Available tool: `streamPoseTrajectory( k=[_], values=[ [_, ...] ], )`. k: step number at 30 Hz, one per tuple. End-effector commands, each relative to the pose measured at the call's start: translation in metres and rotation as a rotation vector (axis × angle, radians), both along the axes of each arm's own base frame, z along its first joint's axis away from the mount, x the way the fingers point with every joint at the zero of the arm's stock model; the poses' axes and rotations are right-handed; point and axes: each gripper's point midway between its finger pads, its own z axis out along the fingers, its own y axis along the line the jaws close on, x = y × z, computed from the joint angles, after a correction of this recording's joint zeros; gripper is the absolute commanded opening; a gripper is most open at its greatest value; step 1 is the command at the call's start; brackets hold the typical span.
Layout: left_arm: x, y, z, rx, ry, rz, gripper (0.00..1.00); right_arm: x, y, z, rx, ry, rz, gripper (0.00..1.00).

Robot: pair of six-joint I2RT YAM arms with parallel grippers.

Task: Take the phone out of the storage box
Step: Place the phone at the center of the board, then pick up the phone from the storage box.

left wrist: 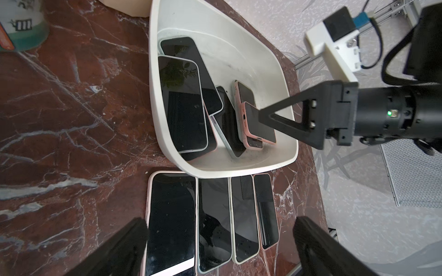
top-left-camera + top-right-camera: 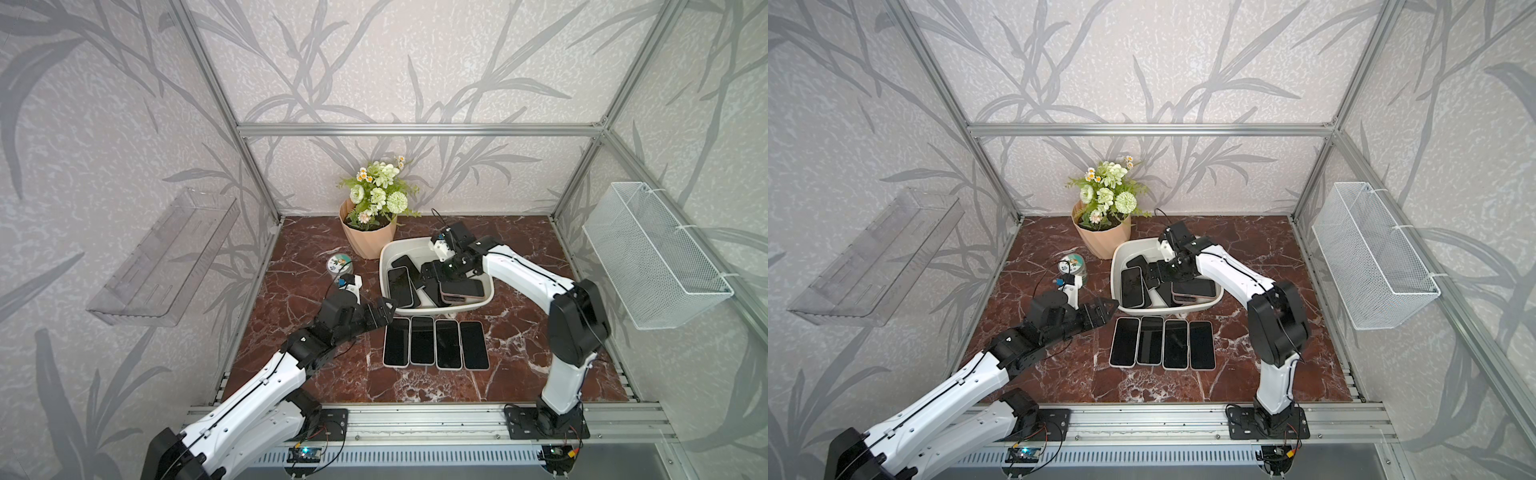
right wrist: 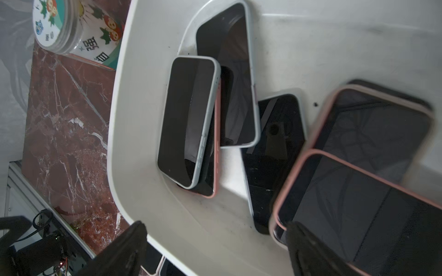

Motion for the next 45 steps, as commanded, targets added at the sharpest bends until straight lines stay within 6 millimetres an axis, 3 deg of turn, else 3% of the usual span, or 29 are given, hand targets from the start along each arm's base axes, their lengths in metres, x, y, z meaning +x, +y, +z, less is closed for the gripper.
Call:
streamPoseTrajectory(
  k=[1,9,23,29,37,45],
  values=[
    [-0.008,0.002,-0.004,-0.053,0.041,-0.009,1.0,0.002,0.03,-0.01,0.083,0.069,0.008,0.92],
    [-0.01,0.014,-0.008,-0.088,0.044,0.018,1.0,0.035,0.053,-0.036,0.111,0.078,-0.037,0.86],
    [-0.015,0.023,-0.024,-0.094,0.072,0.024,1.0,0.071,0.077,-0.07,0.156,0.117,-0.052,0.71],
    [-0.016,0.026,-0.03,-0.092,0.082,0.033,1.0,0.075,0.083,-0.068,0.197,0.115,-0.048,0.65],
    [-0.016,0.026,-0.032,-0.108,0.085,0.035,1.0,0.073,0.082,-0.042,0.302,0.04,-0.049,0.57],
    [-0.019,0.027,-0.029,-0.121,0.08,0.04,1.0,0.069,0.083,-0.036,0.362,0.022,-0.038,0.56]
  ],
)
